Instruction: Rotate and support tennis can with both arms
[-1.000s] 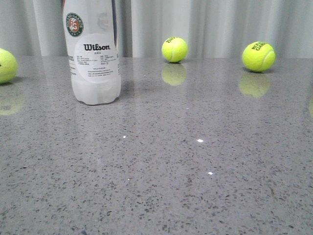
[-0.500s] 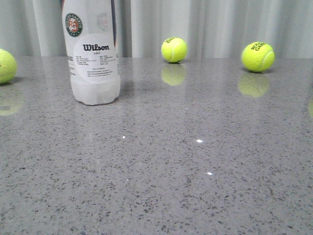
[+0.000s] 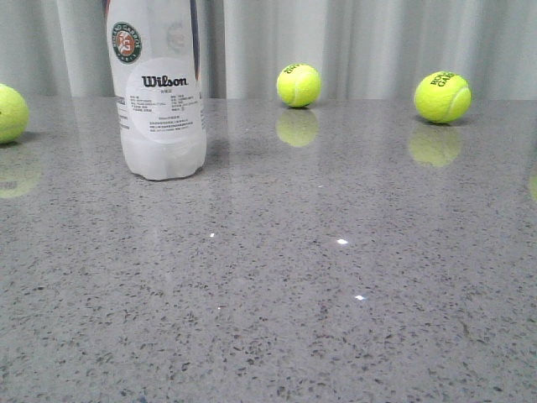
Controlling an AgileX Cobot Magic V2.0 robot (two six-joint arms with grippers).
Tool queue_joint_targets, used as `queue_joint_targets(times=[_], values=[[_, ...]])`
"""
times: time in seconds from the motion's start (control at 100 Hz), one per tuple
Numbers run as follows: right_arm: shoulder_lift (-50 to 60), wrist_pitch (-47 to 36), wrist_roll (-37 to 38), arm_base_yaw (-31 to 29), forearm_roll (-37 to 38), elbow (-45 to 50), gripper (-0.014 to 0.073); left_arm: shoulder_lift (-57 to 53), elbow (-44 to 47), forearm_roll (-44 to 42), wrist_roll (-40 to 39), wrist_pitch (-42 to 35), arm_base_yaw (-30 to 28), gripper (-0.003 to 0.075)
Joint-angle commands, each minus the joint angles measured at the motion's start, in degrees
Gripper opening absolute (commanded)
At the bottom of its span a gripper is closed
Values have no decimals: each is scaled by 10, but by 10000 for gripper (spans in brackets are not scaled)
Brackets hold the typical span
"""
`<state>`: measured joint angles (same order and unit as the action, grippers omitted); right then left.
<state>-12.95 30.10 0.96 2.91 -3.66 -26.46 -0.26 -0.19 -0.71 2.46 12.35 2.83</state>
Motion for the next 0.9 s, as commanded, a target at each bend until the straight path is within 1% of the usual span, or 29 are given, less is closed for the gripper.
queue_joint_targets(times=[0.0,0.8,0.89], values=[[-5,-41,-2,-4,-2,-14,-66,-23,27,1,-5,-41,-1,-21],[-5,-41,-2,-4,-2,-14,-66,-23,27,1,-5,-41,-1,-21],[-5,-66,-1,-5,-1,2,-66,-23,27,1,-5,-41,-1,-21]])
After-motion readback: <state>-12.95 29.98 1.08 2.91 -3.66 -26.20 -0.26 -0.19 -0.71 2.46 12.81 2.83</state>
